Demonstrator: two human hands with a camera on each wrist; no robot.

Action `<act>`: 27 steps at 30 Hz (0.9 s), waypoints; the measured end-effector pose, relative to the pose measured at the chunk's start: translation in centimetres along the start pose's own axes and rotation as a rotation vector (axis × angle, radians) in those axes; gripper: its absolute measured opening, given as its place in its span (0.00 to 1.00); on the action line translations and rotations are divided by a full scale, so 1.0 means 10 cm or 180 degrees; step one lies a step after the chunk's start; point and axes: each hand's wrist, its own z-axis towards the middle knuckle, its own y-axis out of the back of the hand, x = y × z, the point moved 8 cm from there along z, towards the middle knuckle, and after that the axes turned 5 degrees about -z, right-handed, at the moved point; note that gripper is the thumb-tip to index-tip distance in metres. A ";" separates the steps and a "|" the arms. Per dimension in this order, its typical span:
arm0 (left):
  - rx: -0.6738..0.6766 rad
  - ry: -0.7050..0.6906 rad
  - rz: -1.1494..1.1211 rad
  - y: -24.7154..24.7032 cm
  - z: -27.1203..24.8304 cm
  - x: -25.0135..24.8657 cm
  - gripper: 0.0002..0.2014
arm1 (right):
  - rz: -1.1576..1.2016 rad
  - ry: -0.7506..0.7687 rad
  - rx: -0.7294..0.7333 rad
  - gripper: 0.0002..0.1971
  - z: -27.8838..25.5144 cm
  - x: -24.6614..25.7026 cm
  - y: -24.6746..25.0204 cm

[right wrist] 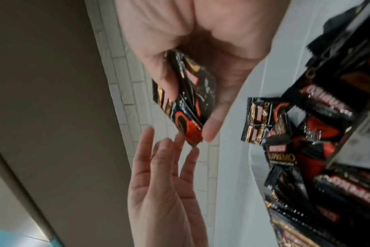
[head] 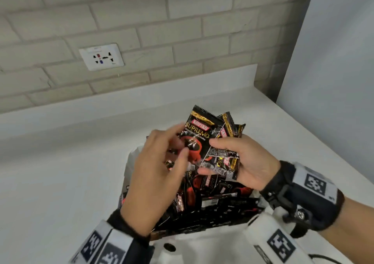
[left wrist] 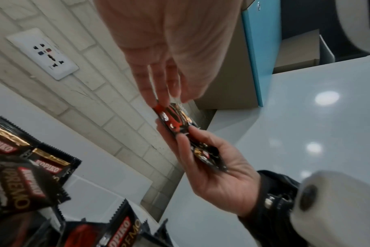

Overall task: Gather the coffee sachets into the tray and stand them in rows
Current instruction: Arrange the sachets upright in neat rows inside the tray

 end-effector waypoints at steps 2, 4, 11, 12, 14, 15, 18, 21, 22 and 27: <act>-0.0172 0.0193 -0.0010 0.04 0.04 0.10 0.24 | -0.0119 -0.0083 0.0146 0.19 -0.02 -0.03 0.01; -0.0110 0.0509 0.0080 0.04 0.07 0.20 0.27 | -0.0267 -0.0134 0.0208 0.21 -0.03 -0.05 0.03; 0.1469 0.1449 -0.0916 -0.42 -0.20 0.45 0.15 | -0.1491 -0.0462 0.0559 0.16 -0.03 -0.07 -0.05; 0.1446 0.1497 -0.1016 -0.44 -0.24 0.46 0.16 | -0.1603 -0.0416 0.0598 0.13 -0.04 -0.05 -0.11; 0.1141 0.1552 -0.1212 -0.43 -0.24 0.48 0.17 | -0.1845 -0.0222 0.0503 0.12 -0.03 0.02 -0.17; 0.0948 0.1634 -0.1350 -0.41 -0.24 0.51 0.17 | -0.2056 -0.0095 0.0356 0.15 -0.01 0.07 -0.15; 0.0431 0.1861 -0.1695 -0.34 -0.23 0.60 0.18 | -0.2436 0.0331 -0.0238 0.19 0.05 0.22 -0.02; 0.0228 0.2018 -0.1809 -0.33 -0.24 0.63 0.26 | -0.2624 0.0641 -0.0439 0.21 0.06 0.31 0.01; 0.0222 0.2061 -0.1827 -0.35 -0.24 0.63 0.27 | -0.2739 0.0703 -0.0426 0.22 0.06 0.32 0.00; 0.0354 0.2107 -0.1911 -0.45 -0.26 0.64 0.28 | -0.2848 0.0754 -0.0393 0.20 0.09 0.29 0.02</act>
